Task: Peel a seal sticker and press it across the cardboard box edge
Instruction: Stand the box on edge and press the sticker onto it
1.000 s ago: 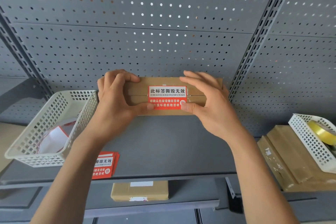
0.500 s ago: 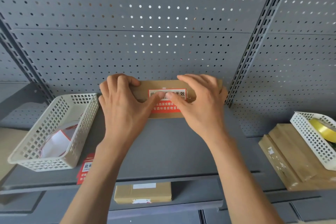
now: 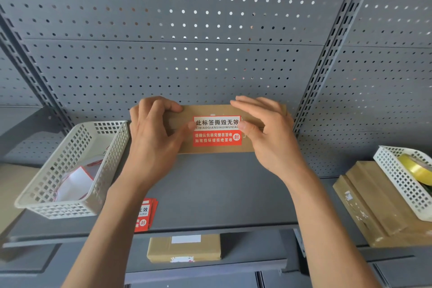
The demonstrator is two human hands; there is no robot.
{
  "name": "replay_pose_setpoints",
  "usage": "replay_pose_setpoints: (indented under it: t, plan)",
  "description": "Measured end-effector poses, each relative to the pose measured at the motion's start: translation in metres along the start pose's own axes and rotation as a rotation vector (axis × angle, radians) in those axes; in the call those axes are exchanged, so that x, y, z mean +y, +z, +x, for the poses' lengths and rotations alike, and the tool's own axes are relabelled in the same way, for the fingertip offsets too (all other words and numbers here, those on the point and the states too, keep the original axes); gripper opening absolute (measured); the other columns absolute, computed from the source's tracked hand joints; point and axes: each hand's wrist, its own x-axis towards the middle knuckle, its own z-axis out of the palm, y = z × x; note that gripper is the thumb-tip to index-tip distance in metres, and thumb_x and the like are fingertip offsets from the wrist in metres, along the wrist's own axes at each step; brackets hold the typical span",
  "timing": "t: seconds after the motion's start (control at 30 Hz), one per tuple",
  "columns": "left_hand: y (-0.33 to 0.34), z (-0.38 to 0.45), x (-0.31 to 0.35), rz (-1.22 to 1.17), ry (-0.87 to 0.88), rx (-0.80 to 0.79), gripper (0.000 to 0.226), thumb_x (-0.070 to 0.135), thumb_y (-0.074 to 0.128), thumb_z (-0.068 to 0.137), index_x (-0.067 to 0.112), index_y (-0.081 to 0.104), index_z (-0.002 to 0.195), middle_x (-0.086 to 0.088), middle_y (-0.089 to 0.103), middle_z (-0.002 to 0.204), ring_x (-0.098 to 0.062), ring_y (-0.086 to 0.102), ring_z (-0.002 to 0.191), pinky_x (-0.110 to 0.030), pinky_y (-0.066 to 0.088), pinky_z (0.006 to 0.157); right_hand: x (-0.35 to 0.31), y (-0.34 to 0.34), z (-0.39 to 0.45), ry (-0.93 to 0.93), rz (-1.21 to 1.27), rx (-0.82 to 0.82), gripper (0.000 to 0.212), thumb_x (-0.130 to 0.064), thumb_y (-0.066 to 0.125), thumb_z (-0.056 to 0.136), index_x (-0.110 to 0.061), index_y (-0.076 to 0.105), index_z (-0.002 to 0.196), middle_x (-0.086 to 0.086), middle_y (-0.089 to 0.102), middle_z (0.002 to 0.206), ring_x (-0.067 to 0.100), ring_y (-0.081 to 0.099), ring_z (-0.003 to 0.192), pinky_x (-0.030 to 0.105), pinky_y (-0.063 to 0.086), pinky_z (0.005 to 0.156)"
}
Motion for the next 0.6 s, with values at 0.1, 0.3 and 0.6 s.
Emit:
replay_pose_setpoints:
  t: [0.1,0.3,0.6]
  plan:
    - [-0.002,-0.001,0.0,0.011,0.01,-0.017,0.028,0.035,0.074,0.088,0.032,0.056,0.11,0.01,0.045,0.12,-0.015,0.034,0.111,-0.047,0.041,0.102,0.0,-0.003,0.0,-0.008,-0.006,-0.024,0.044,-0.016,0.061,0.098,-0.043,0.059,0.133,-0.028,0.051,0.143,0.006,0.036,0.135,0.042,0.017,0.119]
    - [-0.003,-0.01,-0.002,0.033,0.021,-0.015,0.034,0.04,0.068,0.09,0.026,0.059,0.12,0.005,0.048,0.14,-0.021,0.04,0.126,-0.049,0.039,0.108,0.001,-0.007,-0.007,-0.068,-0.045,-0.092,0.043,-0.022,0.054,0.101,-0.041,0.054,0.139,-0.03,0.041,0.147,0.002,0.028,0.14,0.042,0.011,0.119]
    - [-0.004,-0.032,-0.006,0.09,0.069,-0.059,0.071,0.032,0.09,0.067,0.023,0.055,0.128,0.0,0.037,0.156,-0.022,0.031,0.142,-0.035,0.027,0.115,0.006,-0.007,-0.025,-0.074,-0.052,-0.179,0.072,-0.027,0.078,0.083,-0.04,0.045,0.146,-0.02,0.033,0.16,0.003,0.017,0.149,0.06,0.01,0.121]
